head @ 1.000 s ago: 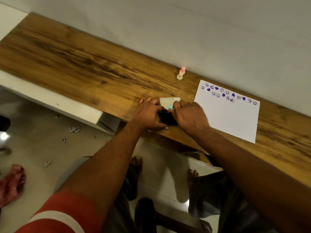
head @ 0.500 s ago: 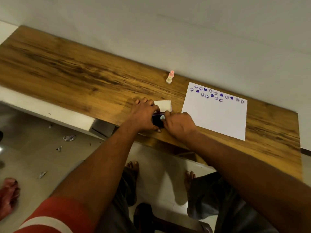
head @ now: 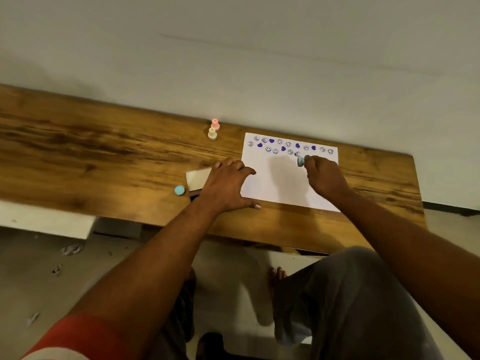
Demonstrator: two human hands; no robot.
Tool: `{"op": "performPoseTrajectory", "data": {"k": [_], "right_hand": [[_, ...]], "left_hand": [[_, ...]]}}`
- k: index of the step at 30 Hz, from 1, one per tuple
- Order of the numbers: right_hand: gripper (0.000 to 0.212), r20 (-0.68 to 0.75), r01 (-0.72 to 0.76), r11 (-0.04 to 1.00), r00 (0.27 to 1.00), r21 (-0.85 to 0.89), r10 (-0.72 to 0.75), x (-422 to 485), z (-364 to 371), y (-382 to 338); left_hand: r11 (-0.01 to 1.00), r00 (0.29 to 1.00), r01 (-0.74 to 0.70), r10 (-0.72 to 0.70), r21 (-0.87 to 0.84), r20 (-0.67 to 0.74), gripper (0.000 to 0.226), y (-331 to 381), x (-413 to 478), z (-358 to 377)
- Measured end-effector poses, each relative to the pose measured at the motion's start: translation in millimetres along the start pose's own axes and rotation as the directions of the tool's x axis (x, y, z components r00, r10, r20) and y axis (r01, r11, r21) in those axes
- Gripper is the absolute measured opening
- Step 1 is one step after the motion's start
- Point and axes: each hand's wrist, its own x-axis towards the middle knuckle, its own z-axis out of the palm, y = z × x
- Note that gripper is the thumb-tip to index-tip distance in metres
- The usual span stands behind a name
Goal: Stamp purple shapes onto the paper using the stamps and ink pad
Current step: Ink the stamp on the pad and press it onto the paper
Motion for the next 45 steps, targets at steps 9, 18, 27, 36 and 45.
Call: {"op": "performPoseTrajectory", "data": {"k": [9, 18, 27, 36, 45], "right_hand": [[0.056, 0.019, 0.084, 0.866, 0.996, -0.493, -0.085, 59.9, -9.0, 44.0], [0.053, 0.044, 0.078, 0.834, 0.997, -0.546, -0.064, 78.9, 0.1, 47.0], [0.051, -0.144, 0.069, 0.837, 0.974, -0.542, -0.174, 86.1, -7.7, 35.3], [0.047, 0.025, 0.003, 0.770, 1.000, -0.638, 0.017, 78.7, 19.6, 33.7], [0.059, -0.229, -0.069, 0.975, 0.973, -0.212, 0.019, 72.4, -14.8, 53.6]], "left_hand": [[0.997, 0.997, 0.002, 0.003, 0.076, -0.072, 0.095, 51.6, 44.0, 31.1], [0.993, 0.998, 0.057, -0.056, 0.103, -0.015, 0.095, 57.4, 59.3, 34.5], [0.995, 0.995, 0.096, -0.096, 0.038, -0.008, 0.097, 57.6, 64.4, 37.4], [0.995, 0.995, 0.097, -0.097, 0.033, 0.003, 0.097, 57.5, 62.9, 36.8], [0.994, 0.998, 0.063, -0.060, 0.089, -0.029, 0.096, 56.9, 60.6, 34.6]]}}
